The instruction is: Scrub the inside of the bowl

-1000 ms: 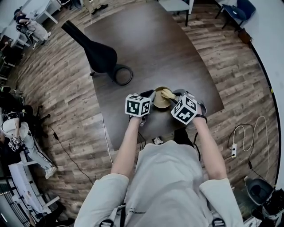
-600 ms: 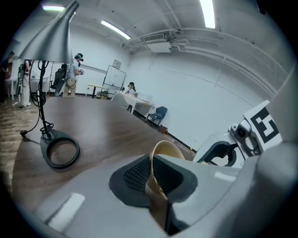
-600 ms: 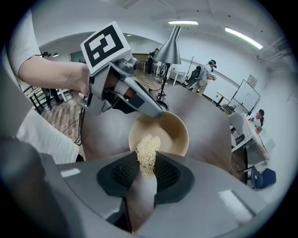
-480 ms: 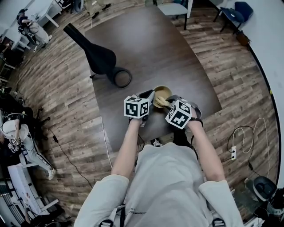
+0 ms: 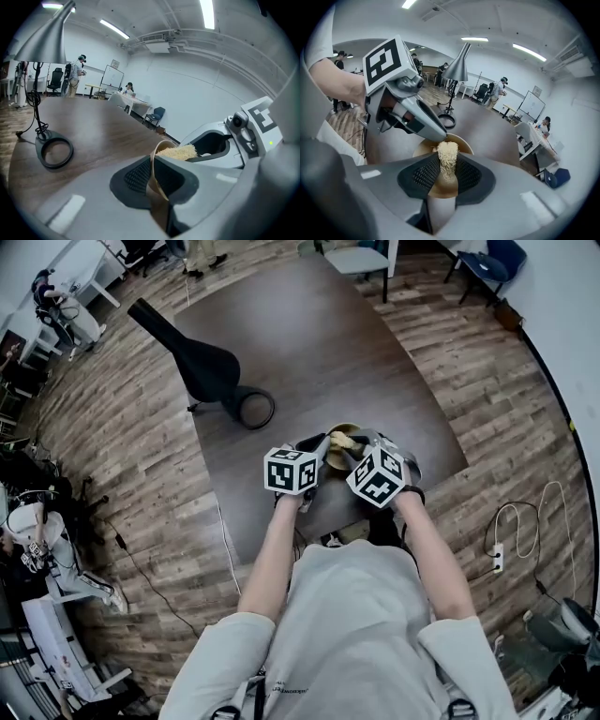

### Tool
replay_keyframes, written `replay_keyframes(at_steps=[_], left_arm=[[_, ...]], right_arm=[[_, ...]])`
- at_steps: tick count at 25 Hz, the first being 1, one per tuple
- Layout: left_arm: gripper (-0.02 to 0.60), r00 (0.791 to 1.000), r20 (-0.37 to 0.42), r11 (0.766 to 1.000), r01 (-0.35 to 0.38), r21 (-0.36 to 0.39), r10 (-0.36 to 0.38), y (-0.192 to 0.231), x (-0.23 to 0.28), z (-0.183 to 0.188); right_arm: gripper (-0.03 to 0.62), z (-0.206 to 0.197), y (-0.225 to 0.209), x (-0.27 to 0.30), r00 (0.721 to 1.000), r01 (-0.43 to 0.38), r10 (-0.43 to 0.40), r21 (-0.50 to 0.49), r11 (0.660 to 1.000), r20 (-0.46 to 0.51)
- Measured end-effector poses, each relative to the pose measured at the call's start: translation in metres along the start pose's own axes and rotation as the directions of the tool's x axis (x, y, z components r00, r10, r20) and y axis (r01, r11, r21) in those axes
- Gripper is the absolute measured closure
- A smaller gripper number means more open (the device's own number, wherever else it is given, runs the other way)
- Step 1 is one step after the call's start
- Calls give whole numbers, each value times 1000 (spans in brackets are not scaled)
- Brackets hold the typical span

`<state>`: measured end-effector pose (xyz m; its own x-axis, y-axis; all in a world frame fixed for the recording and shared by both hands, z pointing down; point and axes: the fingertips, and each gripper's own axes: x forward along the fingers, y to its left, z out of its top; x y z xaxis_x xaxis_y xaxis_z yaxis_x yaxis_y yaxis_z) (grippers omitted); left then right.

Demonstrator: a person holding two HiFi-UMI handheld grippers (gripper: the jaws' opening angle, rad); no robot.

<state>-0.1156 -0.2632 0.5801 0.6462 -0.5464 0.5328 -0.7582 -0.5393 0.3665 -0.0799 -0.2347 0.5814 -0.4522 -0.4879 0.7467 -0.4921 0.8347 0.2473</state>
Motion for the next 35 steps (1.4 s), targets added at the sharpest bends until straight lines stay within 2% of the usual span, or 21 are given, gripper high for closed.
replay_keyframes(at_steps=[6,12,18,22,26,29,35], left_arm=[[560,1000,-5,1000,1,0,-1,0,-2,0],[558,1000,22,1000,-20,-6,20,4,-10,2],[557,998,42,999,-40,3,40,12,-12,6],[557,997,57,999,-54,-8,54,19,-18,7],[557,996,66,998,-56,-14,57,21,-22,7],[555,997,50,998,-56,10,55,18,-22,3],[557,999,21,997,-48,64,47,10,-22,-9]], right_arm=[[476,-7,-17,-3,990,139,-139,-15,990,-20],[476,-23,-17,-10,976,174,-184,-100,980,-112],[479,-33,4,-6,979,88,-106,-110,990,-174],[480,-27,24,-1,985,11,-25,-86,996,-171],[480,-14,40,4,989,-32,21,-74,997,-146],[480,-3,42,7,994,-37,32,-53,998,-107],[480,8,27,4,999,29,-29,1,1000,-34]])
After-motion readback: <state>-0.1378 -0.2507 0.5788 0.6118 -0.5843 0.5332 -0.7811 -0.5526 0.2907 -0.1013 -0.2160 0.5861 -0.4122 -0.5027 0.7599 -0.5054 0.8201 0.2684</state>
